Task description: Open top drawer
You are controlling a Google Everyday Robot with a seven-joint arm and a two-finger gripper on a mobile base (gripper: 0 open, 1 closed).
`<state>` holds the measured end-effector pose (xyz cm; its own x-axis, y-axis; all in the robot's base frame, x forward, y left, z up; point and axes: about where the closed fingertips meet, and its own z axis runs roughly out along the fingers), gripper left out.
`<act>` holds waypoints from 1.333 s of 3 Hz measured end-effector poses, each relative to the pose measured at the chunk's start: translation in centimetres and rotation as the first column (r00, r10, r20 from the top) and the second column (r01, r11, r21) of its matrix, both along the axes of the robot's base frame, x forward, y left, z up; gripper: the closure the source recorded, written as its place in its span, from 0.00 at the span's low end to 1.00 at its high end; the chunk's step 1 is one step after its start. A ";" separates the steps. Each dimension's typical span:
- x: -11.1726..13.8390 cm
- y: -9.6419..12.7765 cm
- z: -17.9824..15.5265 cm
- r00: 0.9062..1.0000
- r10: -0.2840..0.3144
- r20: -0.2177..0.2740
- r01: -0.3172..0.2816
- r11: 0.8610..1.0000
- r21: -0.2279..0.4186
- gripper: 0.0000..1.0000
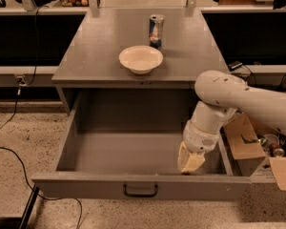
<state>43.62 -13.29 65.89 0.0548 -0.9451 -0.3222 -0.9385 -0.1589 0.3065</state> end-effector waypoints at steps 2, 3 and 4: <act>-4.5 -1.3 2.8 0.994 -0.097 -0.054 0.099 0.994 0.039 1.00; -4.2 -3.3 6.8 0.979 -0.178 0.100 0.178 0.984 0.015 1.00; -3.2 -5.1 10.2 0.933 -0.263 0.247 0.267 0.964 0.017 1.00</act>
Offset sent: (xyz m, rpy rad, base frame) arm -0.0645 -0.0255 0.0573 0.0517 0.0267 -0.1596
